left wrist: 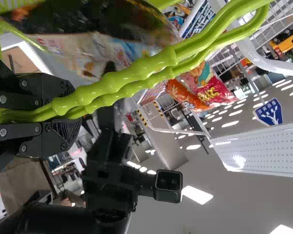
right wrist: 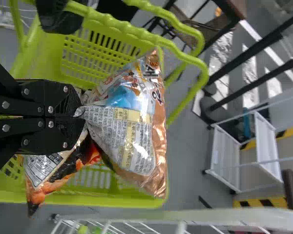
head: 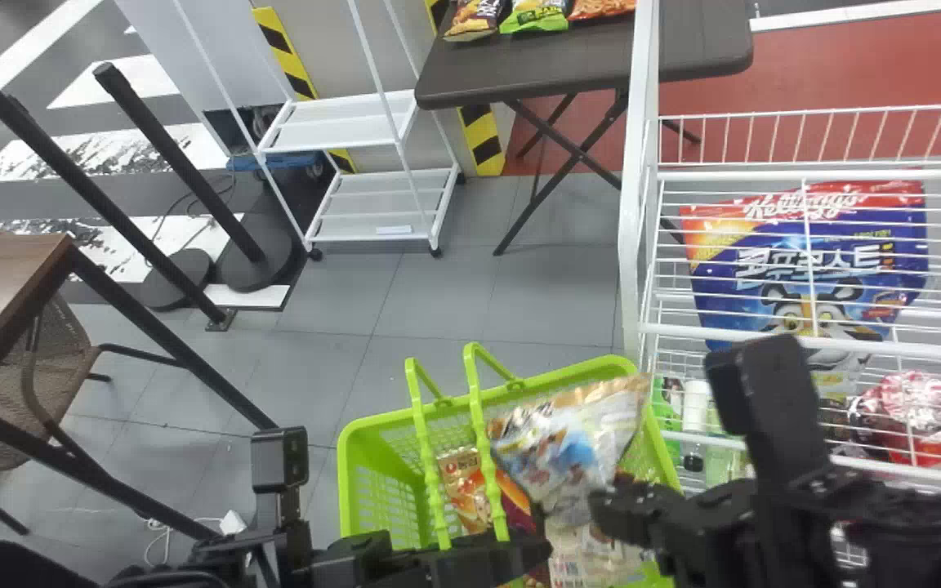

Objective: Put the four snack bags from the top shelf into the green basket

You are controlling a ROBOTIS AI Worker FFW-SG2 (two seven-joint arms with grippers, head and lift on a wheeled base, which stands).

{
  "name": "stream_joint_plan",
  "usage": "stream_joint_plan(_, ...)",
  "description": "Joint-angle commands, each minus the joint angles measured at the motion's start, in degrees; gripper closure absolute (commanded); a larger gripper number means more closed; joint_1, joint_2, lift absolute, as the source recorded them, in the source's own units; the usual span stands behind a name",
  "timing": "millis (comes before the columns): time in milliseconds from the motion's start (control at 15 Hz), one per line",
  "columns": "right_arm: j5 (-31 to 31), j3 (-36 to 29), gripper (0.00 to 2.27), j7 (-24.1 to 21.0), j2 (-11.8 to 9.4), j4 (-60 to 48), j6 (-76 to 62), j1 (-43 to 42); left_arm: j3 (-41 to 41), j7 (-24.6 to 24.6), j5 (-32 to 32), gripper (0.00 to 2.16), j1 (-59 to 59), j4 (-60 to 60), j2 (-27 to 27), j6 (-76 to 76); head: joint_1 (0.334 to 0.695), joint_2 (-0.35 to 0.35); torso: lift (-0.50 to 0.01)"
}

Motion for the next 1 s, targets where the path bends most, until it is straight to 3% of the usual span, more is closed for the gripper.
stream_joint_plan(0,0.25,1.51,0.53,0.25,-0.44,3.93,-0.48,-1.2,0.01,-0.57,0.0,2.15,0.0,0.06,0.0,-0.16,0.695,0.35,0.0)
stream_joint_plan(67,0.6,1.51,0.0,0.43,-1.14,4.54,-3.3,-1.29,0.01,-0.57,0.0,2.15,0.0,0.15,0.0,-0.16,0.695,0.35,0.0)
stream_joint_plan(267,-0.1,-1.57,0.04,1.66,-2.55,4.45,-11.56,-0.76,0.1,-0.57,0.09,2.15,-0.09,0.68,0.09,-0.16,0.695,0.35,0.0)
stream_joint_plan(600,1.57,-19.94,0.06,0.69,-2.46,3.66,-24.92,-3.4,0.8,-0.57,0.18,2.15,0.0,1.03,0.44,-0.34,0.695,0.35,0.0)
stream_joint_plan(733,5.44,-25.21,0.06,-0.01,-2.46,7.27,-27.03,-7.09,0.8,-0.57,0.27,2.15,-0.18,1.03,0.62,-0.16,0.695,0.205,0.0)
stream_joint_plan(933,10.01,-31.63,0.06,-0.1,-2.55,16.32,-32.13,-12.89,0.62,-0.57,0.18,2.15,-0.53,1.38,0.62,-0.16,0.695,0.052,0.0)
